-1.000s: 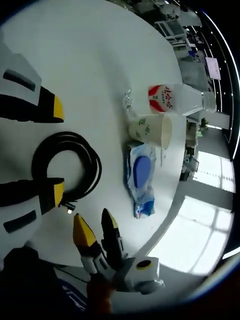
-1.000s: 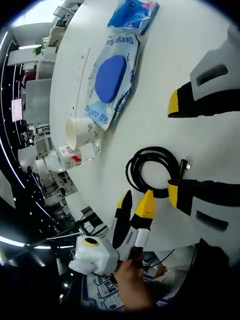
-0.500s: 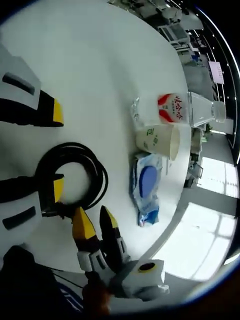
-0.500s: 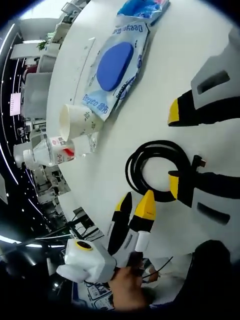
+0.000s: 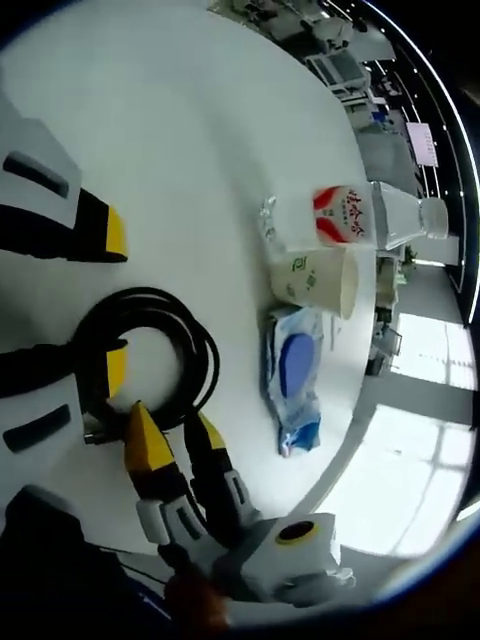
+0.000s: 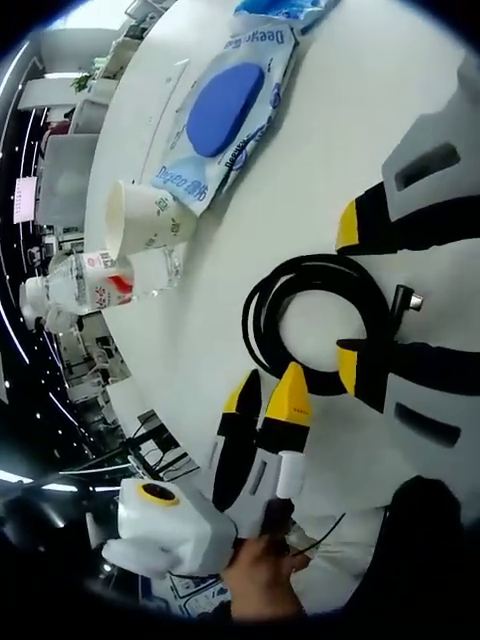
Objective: Arrange the tabletop items into an orderly group along one side of the table until the central work area is clear of visible clutter.
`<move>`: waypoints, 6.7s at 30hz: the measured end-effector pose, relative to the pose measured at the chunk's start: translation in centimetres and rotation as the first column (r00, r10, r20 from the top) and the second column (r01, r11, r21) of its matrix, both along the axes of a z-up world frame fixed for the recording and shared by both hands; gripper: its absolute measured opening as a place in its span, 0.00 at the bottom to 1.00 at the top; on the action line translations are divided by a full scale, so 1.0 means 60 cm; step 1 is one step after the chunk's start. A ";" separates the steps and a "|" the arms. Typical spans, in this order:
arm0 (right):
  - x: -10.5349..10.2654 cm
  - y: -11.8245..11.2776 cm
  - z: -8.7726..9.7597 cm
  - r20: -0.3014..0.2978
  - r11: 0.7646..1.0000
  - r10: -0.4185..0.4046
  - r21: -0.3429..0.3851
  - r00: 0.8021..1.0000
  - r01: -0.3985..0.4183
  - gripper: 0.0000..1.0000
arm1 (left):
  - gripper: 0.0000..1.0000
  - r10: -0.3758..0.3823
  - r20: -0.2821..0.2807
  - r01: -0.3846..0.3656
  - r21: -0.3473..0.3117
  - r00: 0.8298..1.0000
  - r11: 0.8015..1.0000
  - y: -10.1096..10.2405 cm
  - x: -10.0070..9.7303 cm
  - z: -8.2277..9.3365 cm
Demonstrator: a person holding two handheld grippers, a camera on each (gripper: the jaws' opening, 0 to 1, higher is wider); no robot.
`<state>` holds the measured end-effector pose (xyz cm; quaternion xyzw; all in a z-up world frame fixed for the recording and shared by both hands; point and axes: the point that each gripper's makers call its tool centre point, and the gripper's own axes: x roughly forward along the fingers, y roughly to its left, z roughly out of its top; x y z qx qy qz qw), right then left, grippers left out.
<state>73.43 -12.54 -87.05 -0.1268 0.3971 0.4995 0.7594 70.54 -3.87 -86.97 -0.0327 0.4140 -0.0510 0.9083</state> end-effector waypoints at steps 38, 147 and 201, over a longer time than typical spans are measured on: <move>0.027 -0.007 -0.009 0.003 0.990 -0.132 -0.039 0.991 0.132 0.04 | 0.05 -0.092 0.024 0.090 0.083 0.995 0.992 -0.015 0.012 0.005; 0.242 -0.333 0.026 0.082 0.896 -0.433 -0.069 0.898 0.438 0.03 | 0.02 -0.306 0.025 0.307 -0.048 0.952 0.950 -0.334 0.263 0.039; 0.234 -0.337 0.048 0.176 0.962 -0.272 0.050 0.946 0.268 0.49 | 0.46 -0.308 0.123 0.319 -0.083 0.943 0.944 -0.354 0.238 0.069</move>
